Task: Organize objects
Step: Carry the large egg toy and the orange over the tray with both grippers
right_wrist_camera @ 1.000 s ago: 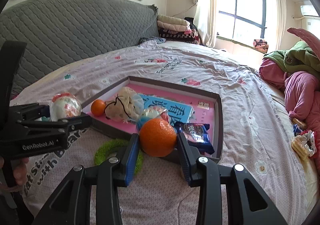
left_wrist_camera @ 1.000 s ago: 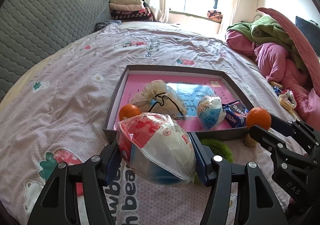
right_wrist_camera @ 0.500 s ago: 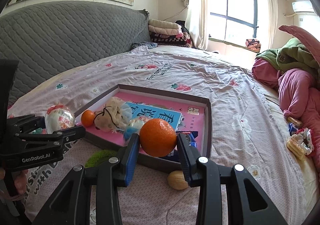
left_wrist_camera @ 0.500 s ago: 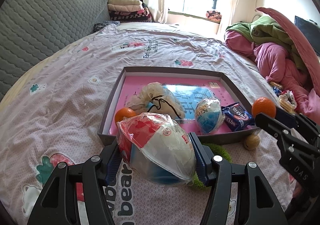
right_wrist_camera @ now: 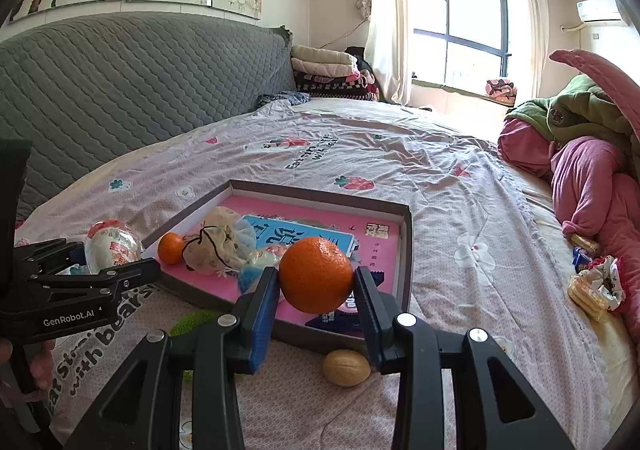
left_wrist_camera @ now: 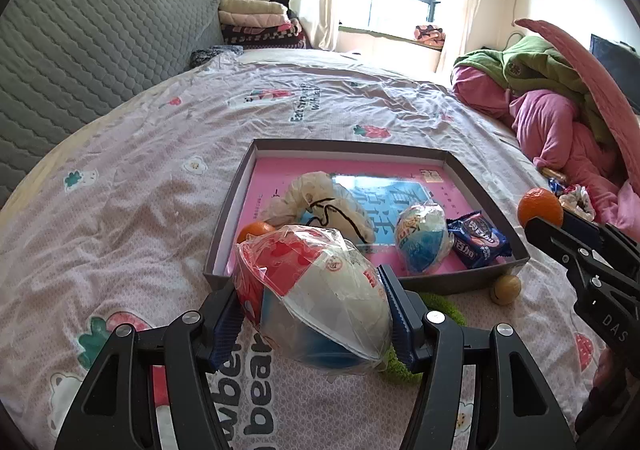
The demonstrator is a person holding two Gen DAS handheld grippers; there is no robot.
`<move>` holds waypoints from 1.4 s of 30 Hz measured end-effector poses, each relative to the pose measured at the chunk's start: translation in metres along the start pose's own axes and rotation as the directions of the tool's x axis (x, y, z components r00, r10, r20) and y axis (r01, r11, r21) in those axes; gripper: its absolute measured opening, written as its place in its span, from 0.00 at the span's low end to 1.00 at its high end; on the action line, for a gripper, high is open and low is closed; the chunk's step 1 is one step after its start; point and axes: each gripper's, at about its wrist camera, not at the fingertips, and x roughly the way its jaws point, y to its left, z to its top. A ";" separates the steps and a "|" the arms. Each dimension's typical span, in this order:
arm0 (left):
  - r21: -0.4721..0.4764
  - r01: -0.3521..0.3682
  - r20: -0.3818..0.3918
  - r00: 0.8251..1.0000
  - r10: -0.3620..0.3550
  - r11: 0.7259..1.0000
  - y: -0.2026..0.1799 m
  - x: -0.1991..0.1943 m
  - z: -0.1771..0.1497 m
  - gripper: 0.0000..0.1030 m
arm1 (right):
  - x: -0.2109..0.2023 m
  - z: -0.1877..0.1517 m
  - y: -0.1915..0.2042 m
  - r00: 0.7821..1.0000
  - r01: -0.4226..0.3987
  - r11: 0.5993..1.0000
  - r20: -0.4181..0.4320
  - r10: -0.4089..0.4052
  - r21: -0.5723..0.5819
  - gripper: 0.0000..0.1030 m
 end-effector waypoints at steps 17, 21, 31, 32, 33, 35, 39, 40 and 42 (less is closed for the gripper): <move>0.017 -0.014 0.027 1.000 0.013 1.000 -0.003 0.011 0.023 0.62 | 0.006 0.013 0.001 1.000 0.002 0.998 0.028 0.000 -0.056 0.38; 0.029 -0.015 0.034 0.999 0.014 0.999 -0.005 0.016 0.027 0.62 | 0.014 0.012 0.006 1.000 0.016 0.996 0.016 -0.014 -0.093 0.38; 0.032 -0.017 0.042 0.999 0.016 0.999 -0.006 0.028 0.033 0.62 | 0.030 0.010 0.015 1.000 0.007 0.990 -0.021 -0.010 -0.144 0.38; 0.034 -0.018 0.042 0.999 0.017 0.999 -0.007 0.029 0.033 0.62 | 0.031 0.010 0.016 1.000 0.005 0.989 -0.025 -0.009 -0.145 0.38; 0.035 -0.021 0.043 0.999 0.019 0.999 -0.007 0.031 0.033 0.62 | 0.032 0.009 0.016 0.999 0.003 0.989 -0.033 -0.008 -0.146 0.38; 0.033 -0.020 0.041 0.999 0.018 0.999 -0.006 0.033 0.034 0.62 | 0.035 0.008 0.016 0.999 -0.002 0.990 -0.047 -0.005 -0.139 0.38; 0.037 -0.021 0.039 0.999 0.020 0.999 -0.008 0.038 0.035 0.62 | 0.039 0.005 0.014 0.998 -0.015 0.992 -0.068 0.006 -0.129 0.38; 0.038 -0.020 0.038 0.999 0.018 0.999 -0.008 0.040 0.035 0.62 | 0.040 0.004 0.014 0.998 -0.012 0.991 -0.070 0.002 -0.133 0.38; 0.037 -0.018 0.034 0.999 0.016 0.999 -0.008 0.043 0.035 0.62 | 0.042 0.003 0.015 0.997 -0.012 0.991 -0.076 0.001 -0.135 0.38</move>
